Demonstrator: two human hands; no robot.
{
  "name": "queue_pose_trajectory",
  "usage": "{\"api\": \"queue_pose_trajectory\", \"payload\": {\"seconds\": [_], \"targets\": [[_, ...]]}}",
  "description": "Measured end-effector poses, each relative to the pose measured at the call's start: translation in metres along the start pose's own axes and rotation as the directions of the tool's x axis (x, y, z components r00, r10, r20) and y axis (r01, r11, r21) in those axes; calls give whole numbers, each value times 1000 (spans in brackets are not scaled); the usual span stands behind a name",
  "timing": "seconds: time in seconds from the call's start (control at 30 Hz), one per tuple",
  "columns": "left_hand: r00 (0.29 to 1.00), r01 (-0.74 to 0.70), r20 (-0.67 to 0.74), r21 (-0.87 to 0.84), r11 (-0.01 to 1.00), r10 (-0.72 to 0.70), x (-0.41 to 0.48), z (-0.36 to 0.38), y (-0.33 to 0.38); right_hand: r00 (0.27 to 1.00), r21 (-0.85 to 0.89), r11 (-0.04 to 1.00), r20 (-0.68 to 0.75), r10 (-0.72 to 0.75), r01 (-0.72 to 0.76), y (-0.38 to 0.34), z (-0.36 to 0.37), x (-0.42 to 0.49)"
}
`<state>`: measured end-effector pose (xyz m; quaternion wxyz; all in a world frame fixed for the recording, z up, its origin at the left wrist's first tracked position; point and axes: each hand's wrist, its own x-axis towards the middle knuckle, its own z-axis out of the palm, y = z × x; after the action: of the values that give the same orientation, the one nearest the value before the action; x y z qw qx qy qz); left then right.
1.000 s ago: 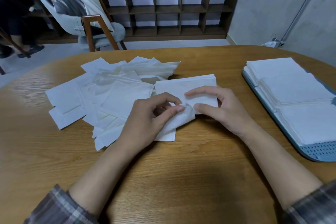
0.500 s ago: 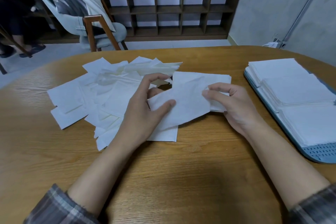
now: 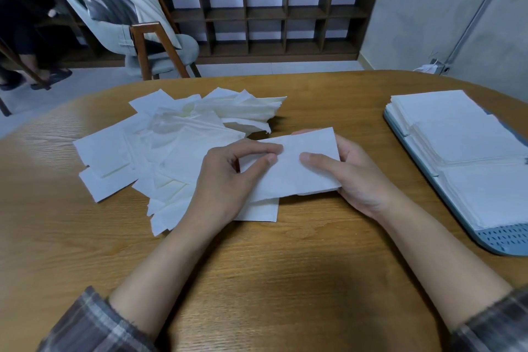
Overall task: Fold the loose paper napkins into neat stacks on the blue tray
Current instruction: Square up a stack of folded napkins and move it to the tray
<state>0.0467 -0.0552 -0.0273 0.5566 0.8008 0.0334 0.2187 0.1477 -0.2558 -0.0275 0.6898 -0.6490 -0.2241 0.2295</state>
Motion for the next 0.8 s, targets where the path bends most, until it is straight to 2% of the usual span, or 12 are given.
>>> {"api": "queue_pose_trajectory", "payload": {"seconds": [0.3,0.43,0.5,0.57,0.63,0.67,0.7,0.73,0.8], "targets": [[1000,20,-5,1,1000,-20,0,2,-1,996,-154,987,-55,-64,55,-4,6,-3],[989,90,-124,86,992,-80,0,-1,-4,980,-210,969,-120,-156,128,-7,5,-3],[982,90,-178,102,991,-71,0,-3,-3,974,-167,977,-158,-163,136,-8,1,-2],[980,52,-195,116,992,-28,0,-4,1,978,-3,989,-153,-144,145,-11,-2,-3],[989,62,-138,10,998,-60,1,-1,5,988,195,973,-109,-108,128,-13,-3,-4],[989,112,-82,-101,989,-121,2,0,8,991,229,966,-88,-100,118,-14,-3,-5],[980,191,-6,-224,956,-198,2,2,12,991,201,972,-80,-104,118,-13,-2,-5],[968,251,63,-310,917,-243,3,2,12,989,101,986,-86,-122,131,-10,-1,-4],[970,234,128,-287,929,-205,2,1,11,978,-203,967,-107,-181,156,-7,0,-3]]}}
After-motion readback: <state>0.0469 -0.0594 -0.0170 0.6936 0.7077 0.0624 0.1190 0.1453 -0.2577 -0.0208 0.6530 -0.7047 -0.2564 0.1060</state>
